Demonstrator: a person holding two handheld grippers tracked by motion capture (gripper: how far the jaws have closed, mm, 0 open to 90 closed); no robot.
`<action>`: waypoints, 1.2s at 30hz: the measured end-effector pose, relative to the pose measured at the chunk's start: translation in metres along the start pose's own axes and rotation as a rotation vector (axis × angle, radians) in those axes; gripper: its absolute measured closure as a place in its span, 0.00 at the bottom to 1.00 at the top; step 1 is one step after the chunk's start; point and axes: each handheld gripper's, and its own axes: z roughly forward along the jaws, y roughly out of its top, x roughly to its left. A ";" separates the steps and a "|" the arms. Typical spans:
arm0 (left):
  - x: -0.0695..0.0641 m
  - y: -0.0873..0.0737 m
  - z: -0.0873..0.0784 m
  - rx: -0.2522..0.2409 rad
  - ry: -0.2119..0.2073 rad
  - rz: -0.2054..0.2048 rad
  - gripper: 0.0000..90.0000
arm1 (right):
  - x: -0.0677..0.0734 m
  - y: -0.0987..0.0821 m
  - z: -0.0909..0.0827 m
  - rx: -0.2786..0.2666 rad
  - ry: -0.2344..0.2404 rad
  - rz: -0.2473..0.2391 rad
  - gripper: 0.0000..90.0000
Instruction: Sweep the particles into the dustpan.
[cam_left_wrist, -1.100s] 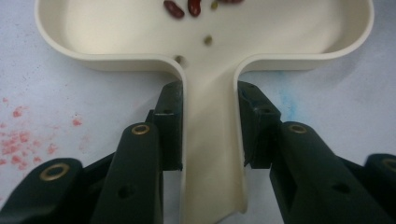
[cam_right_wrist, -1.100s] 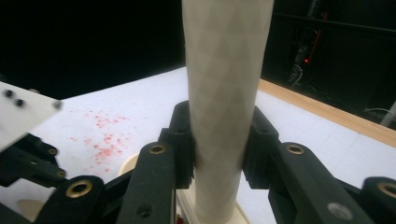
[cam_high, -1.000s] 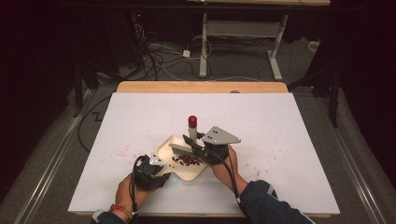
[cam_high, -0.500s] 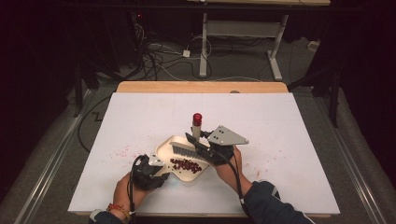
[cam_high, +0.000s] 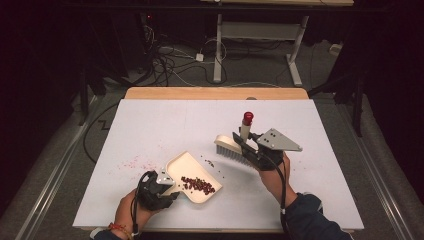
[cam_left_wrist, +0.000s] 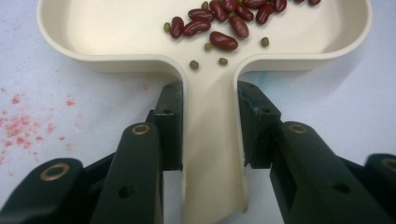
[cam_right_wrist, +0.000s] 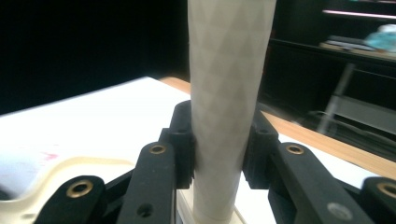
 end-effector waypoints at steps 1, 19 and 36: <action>0.000 0.000 0.000 -0.001 0.000 0.002 0.71 | -0.003 -0.002 0.001 0.005 -0.017 -0.004 0.78; 0.011 0.005 0.004 -0.009 -0.014 -0.027 0.71 | 0.030 -0.019 0.057 0.007 0.004 -0.008 0.78; 0.023 0.007 0.005 -0.007 0.015 -0.049 0.71 | 0.061 -0.011 0.032 0.010 0.185 0.022 0.78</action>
